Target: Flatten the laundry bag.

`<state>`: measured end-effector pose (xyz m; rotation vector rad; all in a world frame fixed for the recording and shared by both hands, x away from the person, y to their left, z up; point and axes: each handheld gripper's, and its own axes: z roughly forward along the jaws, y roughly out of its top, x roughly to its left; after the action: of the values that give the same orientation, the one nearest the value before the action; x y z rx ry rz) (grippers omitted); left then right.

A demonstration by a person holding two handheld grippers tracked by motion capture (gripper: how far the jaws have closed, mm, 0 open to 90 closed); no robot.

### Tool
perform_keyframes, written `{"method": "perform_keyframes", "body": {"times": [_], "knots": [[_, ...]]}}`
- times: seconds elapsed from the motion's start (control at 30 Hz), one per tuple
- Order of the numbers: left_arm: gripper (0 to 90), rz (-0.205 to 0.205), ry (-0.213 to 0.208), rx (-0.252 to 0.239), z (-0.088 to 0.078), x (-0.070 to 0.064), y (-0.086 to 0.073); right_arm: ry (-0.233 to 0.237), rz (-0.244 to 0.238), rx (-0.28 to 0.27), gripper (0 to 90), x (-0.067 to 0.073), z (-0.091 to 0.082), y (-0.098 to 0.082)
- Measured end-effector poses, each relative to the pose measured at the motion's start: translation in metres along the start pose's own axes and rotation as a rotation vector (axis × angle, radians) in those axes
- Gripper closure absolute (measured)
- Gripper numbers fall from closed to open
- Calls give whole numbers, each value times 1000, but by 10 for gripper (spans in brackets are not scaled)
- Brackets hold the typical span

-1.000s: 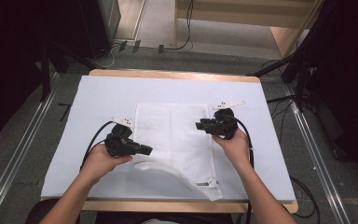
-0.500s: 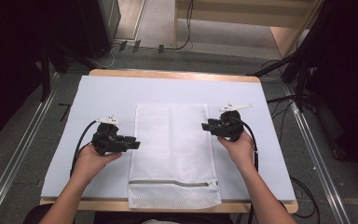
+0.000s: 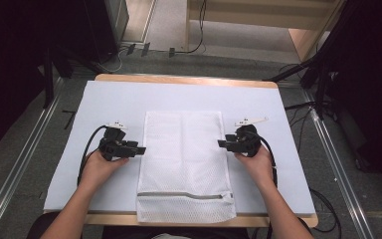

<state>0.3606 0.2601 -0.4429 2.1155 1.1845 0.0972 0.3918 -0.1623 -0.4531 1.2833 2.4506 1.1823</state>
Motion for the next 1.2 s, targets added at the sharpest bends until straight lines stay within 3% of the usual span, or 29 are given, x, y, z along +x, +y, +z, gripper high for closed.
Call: {"method": "perform_keyframes", "body": {"times": [0.2, 0.27, 0.4, 0.6, 0.67, 0.77, 0.87, 0.97, 1.0, 1.03, 1.1, 1.2], "knots": [[487, 19, 38, 37, 11, 1, 3, -21, -3, 35, 552, 0, 4, -5], [489, 3, 27, 27, 13, 2, 5, -26, -1, 38, 550, -2, 3, -6], [490, 12, 28, 21, 16, 1, 7, -34, 25, 63, 550, -6, 10, -10], [523, 27, 41, 2, 21, -7, 6, -29, -8, 44, 578, 0, 17, -9], [553, 25, 39, 2, 22, -9, 6, -22, -10, 50, 596, 4, 19, -8], [640, 22, 37, -3, 24, -13, 5, -48, -27, 54, 665, 9, 20, -8], [733, 60, 78, 13, 25, -18, 5, -75, -39, 66, 752, 8, 21, -6], [862, 45, 77, 26, 27, -18, 8, -75, -5, 83, 832, 5, 21, -3], [880, 57, 79, 32, 28, -19, 9, -56, 14, 93, 867, 3, 21, -1], [887, 59, 82, 28, 28, -20, 12, -33, 35, 100, 884, 0, 21, 0], [893, 24, 54, -13, 23, -15, 19, -8, 72, 110, 890, -6, 23, 4], [897, 9, 60, -25, 22, -7, 29, -43, 56, 103, 891, -9, 26, 9]]}}
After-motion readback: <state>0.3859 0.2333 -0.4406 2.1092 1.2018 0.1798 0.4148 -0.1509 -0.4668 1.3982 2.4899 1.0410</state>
